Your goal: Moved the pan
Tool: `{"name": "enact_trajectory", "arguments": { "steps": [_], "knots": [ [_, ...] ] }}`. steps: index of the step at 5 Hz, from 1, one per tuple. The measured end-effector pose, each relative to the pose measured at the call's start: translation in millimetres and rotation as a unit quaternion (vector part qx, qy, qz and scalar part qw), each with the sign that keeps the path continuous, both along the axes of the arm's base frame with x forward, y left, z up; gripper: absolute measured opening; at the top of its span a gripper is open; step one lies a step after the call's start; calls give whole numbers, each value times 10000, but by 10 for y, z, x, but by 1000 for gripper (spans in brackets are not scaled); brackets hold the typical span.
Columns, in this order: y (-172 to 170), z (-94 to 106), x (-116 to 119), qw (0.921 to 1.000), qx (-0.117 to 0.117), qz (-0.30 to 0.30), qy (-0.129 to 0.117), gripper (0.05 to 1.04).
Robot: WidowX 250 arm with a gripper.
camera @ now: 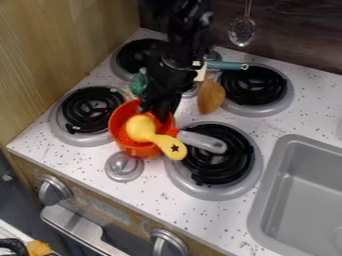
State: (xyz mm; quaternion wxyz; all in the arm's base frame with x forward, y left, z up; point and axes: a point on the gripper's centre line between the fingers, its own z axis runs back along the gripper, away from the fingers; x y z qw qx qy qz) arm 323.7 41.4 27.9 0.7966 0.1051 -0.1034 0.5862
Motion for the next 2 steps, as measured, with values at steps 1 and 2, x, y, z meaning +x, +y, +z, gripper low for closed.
{"name": "enact_trajectory", "arguments": {
  "steps": [1,2],
  "knots": [
    [-41,27,7,9999,-102,73,46,72],
    [-56,40,35,9999,-150,43,20,72]
  ]
}}
